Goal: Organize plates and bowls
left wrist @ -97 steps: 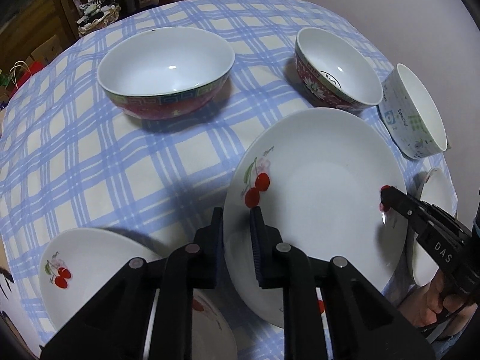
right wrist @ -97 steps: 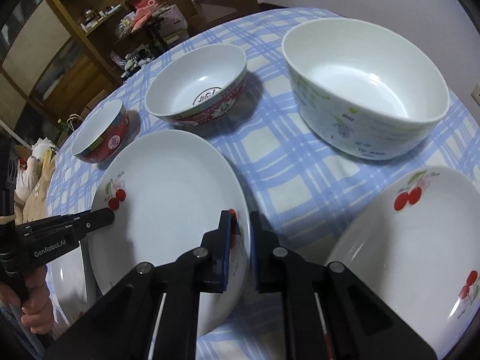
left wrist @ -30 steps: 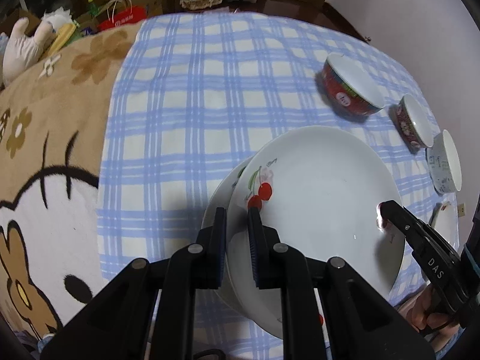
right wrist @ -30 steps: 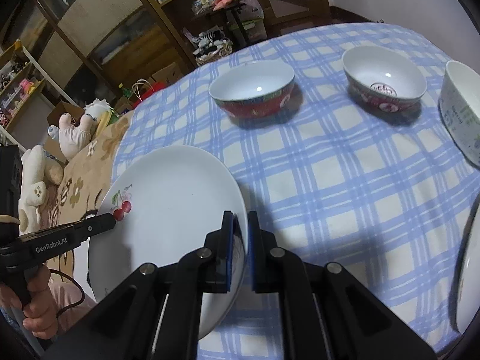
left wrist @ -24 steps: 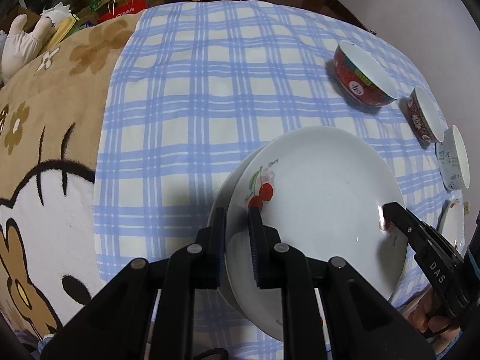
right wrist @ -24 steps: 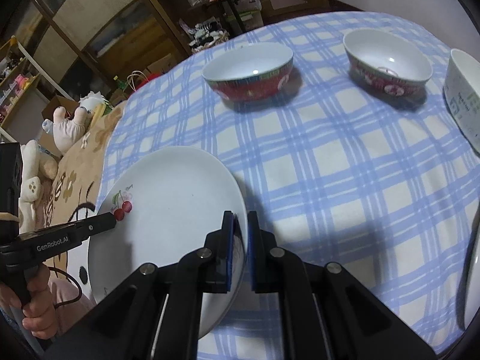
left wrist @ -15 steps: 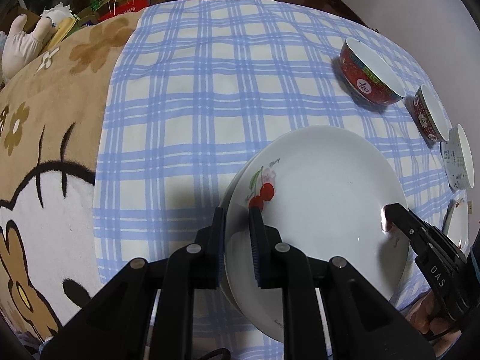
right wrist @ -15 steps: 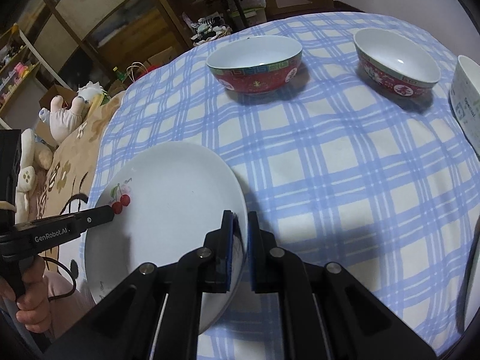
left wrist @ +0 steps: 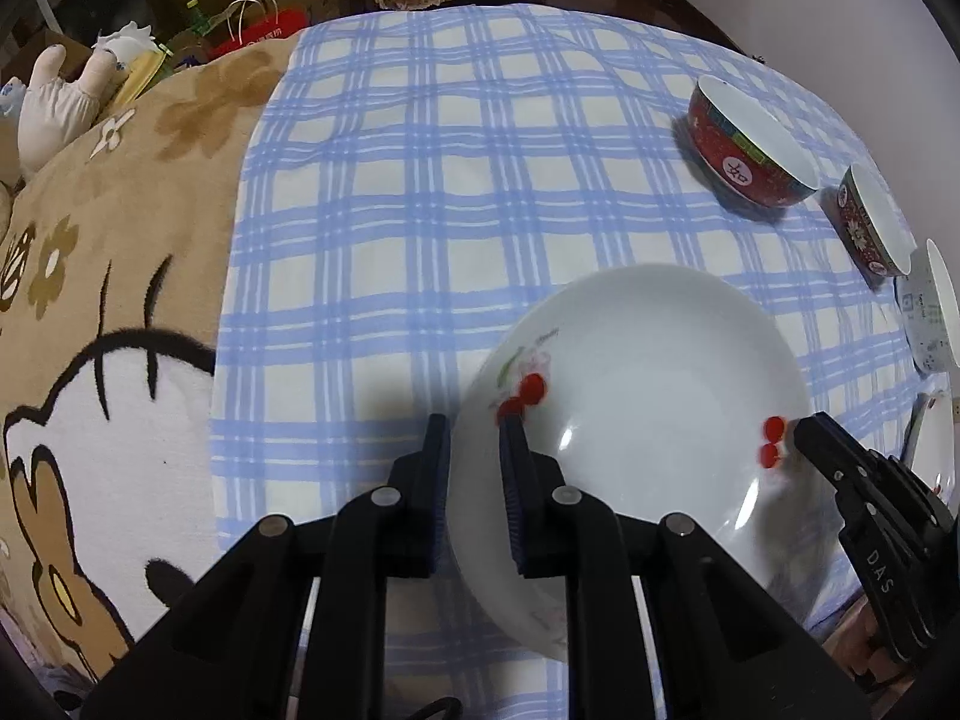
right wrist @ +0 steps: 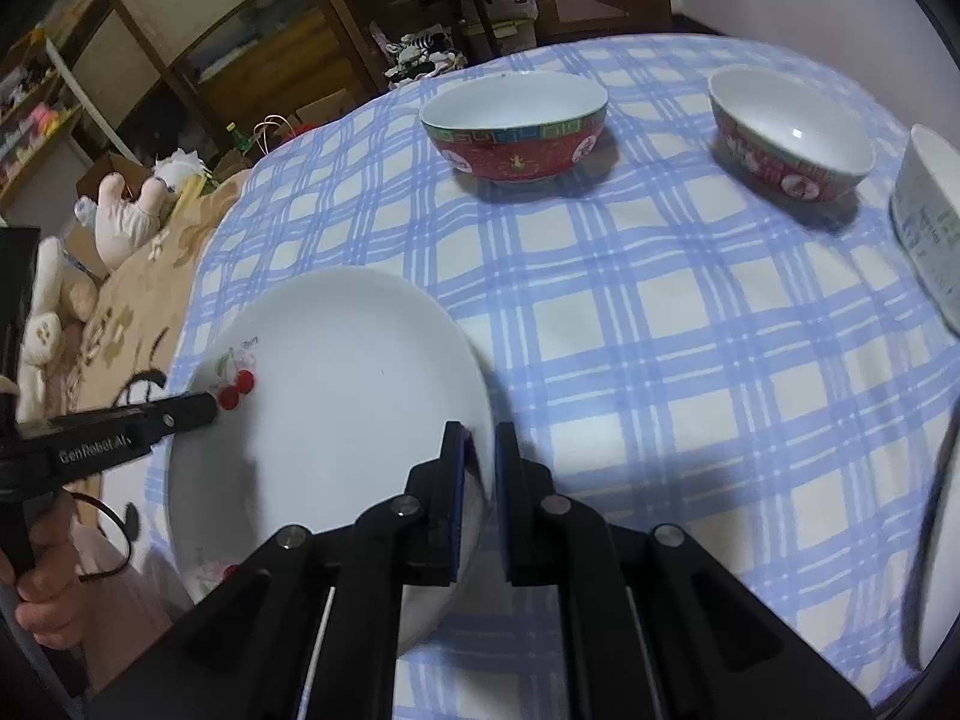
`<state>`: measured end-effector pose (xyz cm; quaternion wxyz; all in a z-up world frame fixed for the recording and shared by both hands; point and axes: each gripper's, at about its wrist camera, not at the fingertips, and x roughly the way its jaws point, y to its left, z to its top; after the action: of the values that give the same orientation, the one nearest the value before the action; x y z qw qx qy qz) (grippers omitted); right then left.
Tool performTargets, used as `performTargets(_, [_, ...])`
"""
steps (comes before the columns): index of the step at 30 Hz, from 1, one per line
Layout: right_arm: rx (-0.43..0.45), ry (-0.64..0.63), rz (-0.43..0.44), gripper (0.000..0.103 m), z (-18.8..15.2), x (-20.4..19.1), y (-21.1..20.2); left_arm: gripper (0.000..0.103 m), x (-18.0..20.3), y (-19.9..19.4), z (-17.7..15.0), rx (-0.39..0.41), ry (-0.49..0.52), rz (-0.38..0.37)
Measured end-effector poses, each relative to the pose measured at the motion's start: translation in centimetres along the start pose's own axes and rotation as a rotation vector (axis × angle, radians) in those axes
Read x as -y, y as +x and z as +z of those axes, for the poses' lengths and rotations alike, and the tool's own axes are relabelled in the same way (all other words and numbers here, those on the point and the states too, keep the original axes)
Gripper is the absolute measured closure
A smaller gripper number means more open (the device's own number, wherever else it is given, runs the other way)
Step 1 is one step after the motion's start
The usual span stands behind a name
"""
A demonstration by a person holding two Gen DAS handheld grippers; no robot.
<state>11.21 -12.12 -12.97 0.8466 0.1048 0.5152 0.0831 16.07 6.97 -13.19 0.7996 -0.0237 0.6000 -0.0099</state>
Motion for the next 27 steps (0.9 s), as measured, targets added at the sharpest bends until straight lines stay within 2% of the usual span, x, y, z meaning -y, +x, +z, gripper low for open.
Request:
performTargets(3, [0.007,-0.008,-0.009,0.093,-0.1,-0.2,-0.3,0.086,-0.4,0.0,0.0,-0.010,-0.017,-0.021])
performTargets(9, [0.023,0.019,-0.008,0.093,0.2,0.3,-1.2,0.086,-0.4,-0.3,-0.1,0.003,-0.014,-0.014])
performTargets(14, [0.049,0.058,0.000,0.092,0.6,1.5,-3.2,0.086,1.0,-2.5,-0.4,0.083,0.039,-0.022])
performTargets(19, [0.087,0.092,-0.019,0.090,1.0,3.5,-5.8,0.084,3.5,-5.8,-0.3,0.189,0.072,-0.064])
performTargets(21, [0.100,0.104,-0.043,0.080,1.1,4.6,-7.1,0.083,4.7,-7.0,-0.2,0.222,0.096,-0.080])
performTargets(22, [0.106,0.108,-0.049,0.068,1.2,5.0,-7.6,0.082,5.4,-7.4,-0.2,0.228,0.110,-0.087])
performTargets(23, [0.124,0.116,-0.061,0.054,1.2,5.7,-8.4,0.077,6.1,-7.7,-0.1,0.228,0.128,-0.092])
performTargets(25, [0.155,0.129,-0.082,0.040,1.1,6.8,-9.6,0.066,8.5,-8.1,-0.1,0.230,0.200,-0.103])
performTargets(27, [0.185,0.153,-0.129,0.027,0.9,8.4,-11.1,0.047,10.2,-8.6,-0.2,0.252,0.242,-0.089])
